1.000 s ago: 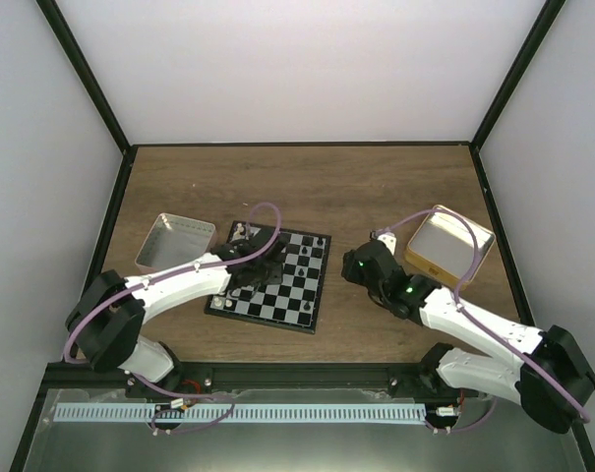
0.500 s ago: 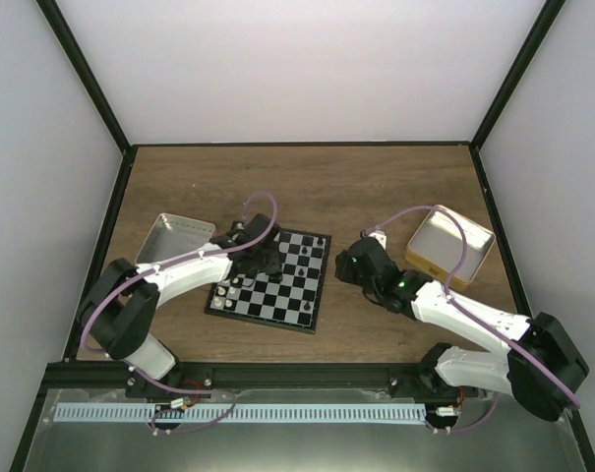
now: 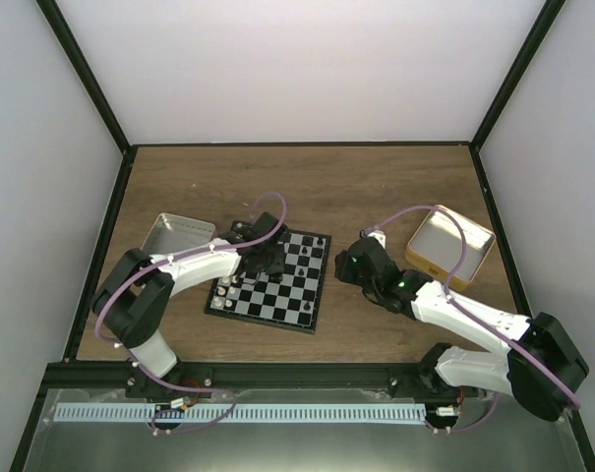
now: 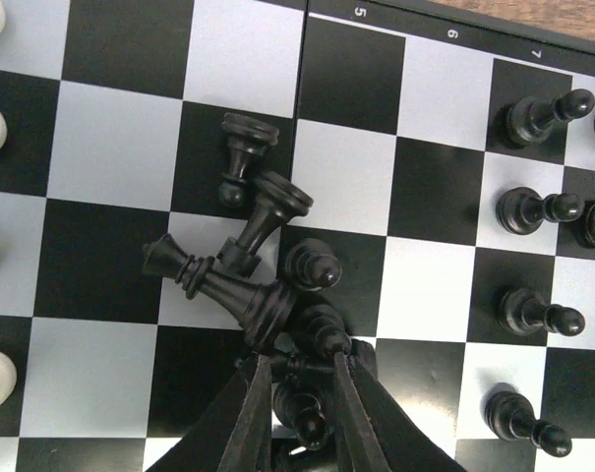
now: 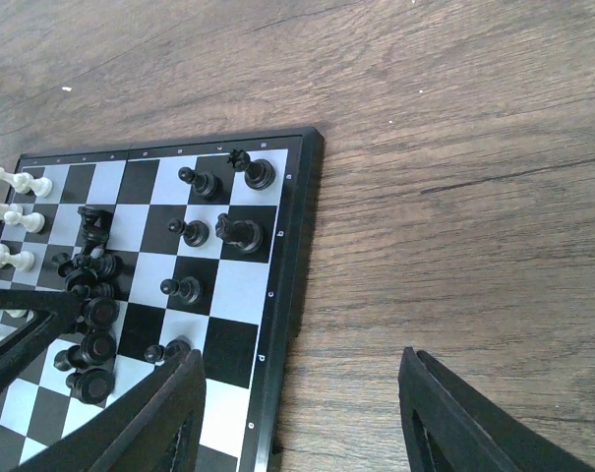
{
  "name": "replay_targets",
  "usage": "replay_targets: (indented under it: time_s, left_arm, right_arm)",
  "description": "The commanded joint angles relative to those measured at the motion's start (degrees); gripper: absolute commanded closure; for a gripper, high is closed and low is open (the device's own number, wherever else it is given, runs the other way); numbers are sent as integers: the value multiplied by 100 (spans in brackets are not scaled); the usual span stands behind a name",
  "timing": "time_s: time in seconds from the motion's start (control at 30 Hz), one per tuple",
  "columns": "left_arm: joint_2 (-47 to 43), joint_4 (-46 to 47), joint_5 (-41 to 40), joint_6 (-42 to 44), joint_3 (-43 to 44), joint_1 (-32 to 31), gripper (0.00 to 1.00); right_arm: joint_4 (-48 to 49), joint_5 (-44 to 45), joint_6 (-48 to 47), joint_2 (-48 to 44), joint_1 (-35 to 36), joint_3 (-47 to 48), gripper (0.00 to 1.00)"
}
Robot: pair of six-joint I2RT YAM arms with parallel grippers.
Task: Set up the chess pieces on the board
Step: Pick up the chess piece from the chessboard.
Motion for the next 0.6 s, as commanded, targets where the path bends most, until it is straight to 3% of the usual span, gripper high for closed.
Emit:
replay_targets:
  time_s: [0.0, 0.3, 0.57]
  left_arm:
    - [133, -122, -2, 111, 191, 24, 80]
    - [131, -284, -15, 145, 223, 12, 88]
    - [23, -354, 127, 195, 233, 10, 82]
  right_arm:
    - [65, 50, -35, 2, -44, 165, 45]
    - [80, 55, -23, -7, -44, 162, 45]
    - [98, 33, -9, 5, -45, 139, 45]
